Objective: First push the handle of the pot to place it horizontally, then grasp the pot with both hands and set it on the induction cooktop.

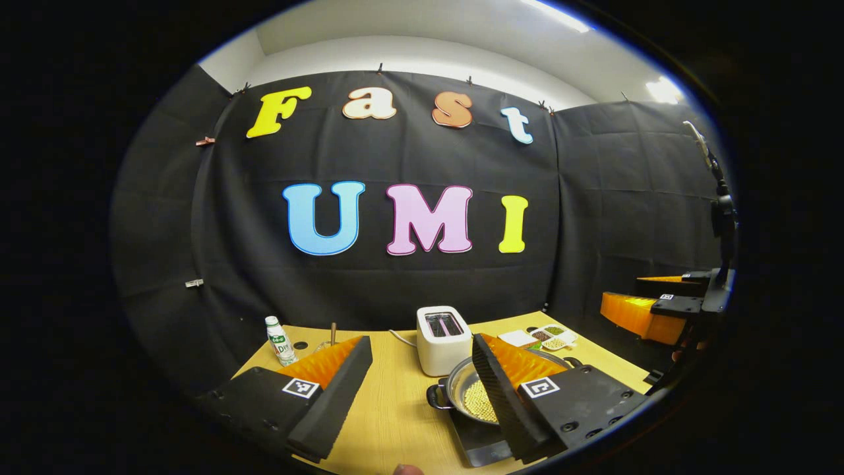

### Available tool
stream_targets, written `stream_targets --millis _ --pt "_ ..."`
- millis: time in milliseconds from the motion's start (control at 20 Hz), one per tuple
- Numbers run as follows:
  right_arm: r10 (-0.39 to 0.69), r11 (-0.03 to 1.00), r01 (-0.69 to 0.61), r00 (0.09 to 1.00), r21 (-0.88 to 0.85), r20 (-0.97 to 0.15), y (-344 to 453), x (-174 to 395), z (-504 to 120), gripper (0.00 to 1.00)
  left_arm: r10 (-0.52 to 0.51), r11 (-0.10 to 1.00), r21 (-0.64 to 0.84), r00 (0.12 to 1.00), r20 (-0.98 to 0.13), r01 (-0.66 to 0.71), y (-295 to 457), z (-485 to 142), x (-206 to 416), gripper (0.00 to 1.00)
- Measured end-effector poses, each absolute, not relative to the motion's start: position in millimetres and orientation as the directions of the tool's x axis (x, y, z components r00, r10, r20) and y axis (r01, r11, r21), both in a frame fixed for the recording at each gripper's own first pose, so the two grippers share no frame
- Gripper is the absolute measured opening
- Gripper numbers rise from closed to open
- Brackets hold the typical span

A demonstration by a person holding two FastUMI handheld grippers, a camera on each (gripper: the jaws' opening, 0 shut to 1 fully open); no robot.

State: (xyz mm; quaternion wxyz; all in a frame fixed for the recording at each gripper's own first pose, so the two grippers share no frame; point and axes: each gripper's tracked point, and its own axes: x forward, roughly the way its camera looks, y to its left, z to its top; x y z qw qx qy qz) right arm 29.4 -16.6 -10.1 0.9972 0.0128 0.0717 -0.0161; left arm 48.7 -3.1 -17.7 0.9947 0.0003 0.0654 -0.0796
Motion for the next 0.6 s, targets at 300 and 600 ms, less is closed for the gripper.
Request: stream_targets --millis 300,600 --pt "-0.025 0.999 0.029 0.989 0.023 -0.144 -13.3 29.7 -9.7 0.98 -0.168 0.986 -0.007 0.976 -0.137 0.169 -7.2 -19.8 48.7 0.95" --pt "-0.029 0.999 0.032 0.988 0.022 -0.15 -17.0 27.5 -12.0 0.99 -0.168 0.986 -0.007 0.975 -0.143 0.168 -9.9 -20.4 46.6 0.95"
